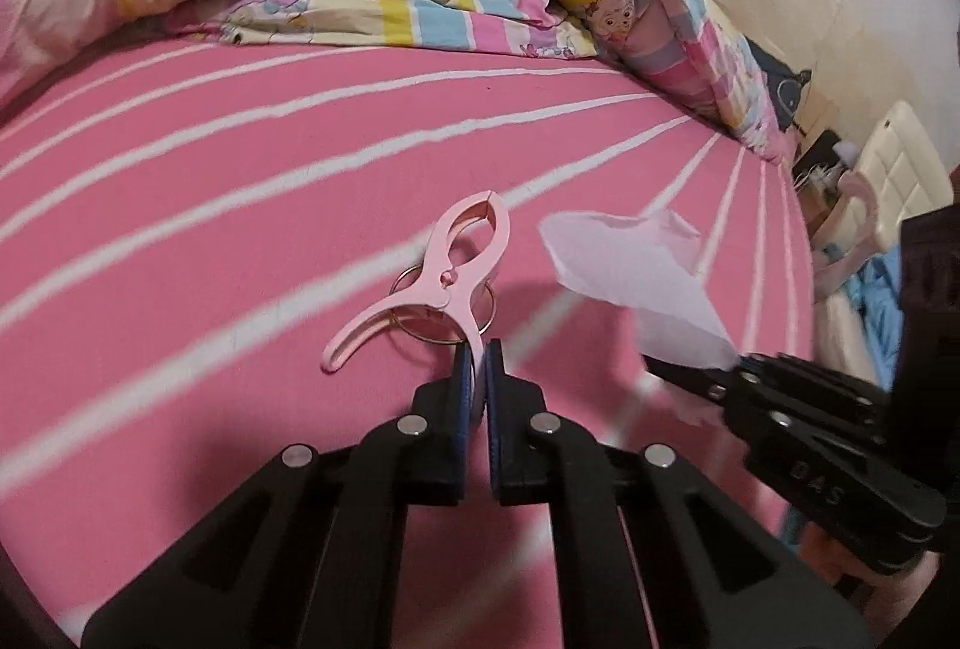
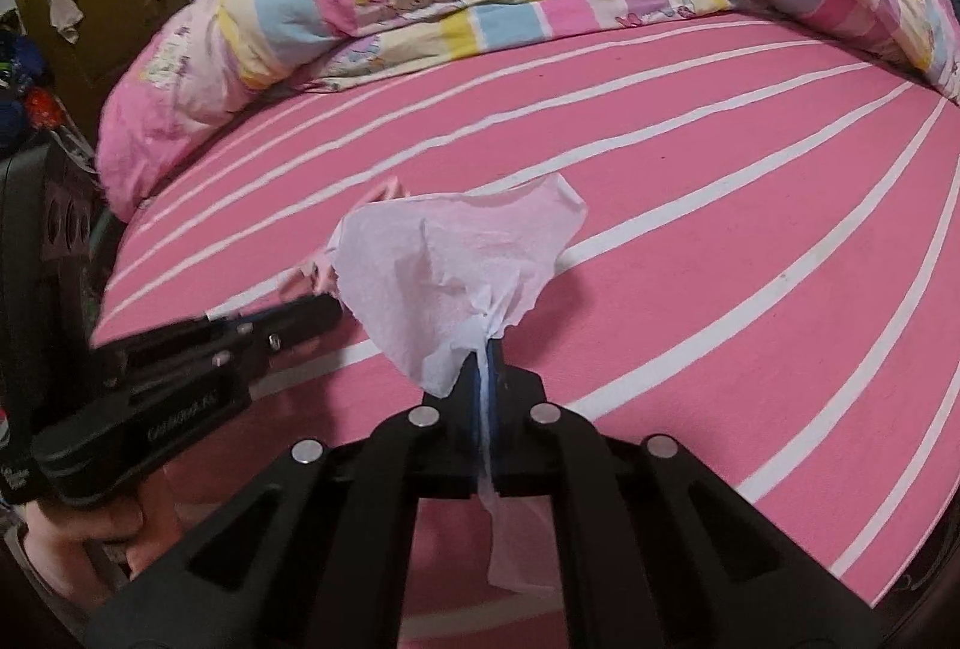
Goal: Collect trash
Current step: 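Carry the pink clip and pink tissue over the black bin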
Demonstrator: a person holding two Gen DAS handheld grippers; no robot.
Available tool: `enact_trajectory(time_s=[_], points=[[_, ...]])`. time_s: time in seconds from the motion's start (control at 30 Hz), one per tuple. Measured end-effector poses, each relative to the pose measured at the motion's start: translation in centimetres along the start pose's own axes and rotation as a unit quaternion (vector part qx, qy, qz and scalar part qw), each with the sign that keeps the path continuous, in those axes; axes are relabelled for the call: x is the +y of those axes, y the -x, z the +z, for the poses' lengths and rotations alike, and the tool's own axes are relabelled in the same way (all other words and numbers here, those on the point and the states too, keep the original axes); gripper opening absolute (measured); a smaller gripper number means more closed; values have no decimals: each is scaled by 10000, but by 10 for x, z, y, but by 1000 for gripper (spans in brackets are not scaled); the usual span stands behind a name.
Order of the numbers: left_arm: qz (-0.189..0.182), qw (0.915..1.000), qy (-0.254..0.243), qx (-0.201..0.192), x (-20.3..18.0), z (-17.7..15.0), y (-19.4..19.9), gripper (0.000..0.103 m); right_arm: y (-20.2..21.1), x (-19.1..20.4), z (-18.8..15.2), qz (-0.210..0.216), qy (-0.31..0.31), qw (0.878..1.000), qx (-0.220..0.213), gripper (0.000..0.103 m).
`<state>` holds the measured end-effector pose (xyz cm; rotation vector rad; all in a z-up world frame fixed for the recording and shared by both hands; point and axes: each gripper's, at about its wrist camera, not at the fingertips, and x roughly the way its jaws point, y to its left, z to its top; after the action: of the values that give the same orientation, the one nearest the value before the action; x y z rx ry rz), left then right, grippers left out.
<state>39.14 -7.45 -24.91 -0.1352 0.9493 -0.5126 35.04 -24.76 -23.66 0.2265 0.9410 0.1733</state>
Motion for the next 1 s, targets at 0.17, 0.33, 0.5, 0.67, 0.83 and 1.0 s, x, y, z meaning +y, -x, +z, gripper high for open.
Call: enact_trajectory(time_s=[0.17,0.33,0.5,0.67,0.83,1.0], points=[[-48,9996,274,-42,-16,-25,50,4,41,22,-17,310,-125,9994,-38,2],[-109,9995,267,-117,-50,-50,107,4,103,45,-41,393,18,9992,-67,2],[-354,9989,241,-212,-96,-68,157,4,176,47,-67,450,-121,9988,-129,2],[-612,9978,73,-247,-152,-88,193,4,246,41,-93,326,-112,9989,-329,2],[-861,9960,-95,-207,-200,-115,208,4,302,26,-120,110,-116,9986,-497,2],[-1119,9936,-168,-49,-241,-142,206,4,345,-5,-149,-64,-309,9978,-589,2]])
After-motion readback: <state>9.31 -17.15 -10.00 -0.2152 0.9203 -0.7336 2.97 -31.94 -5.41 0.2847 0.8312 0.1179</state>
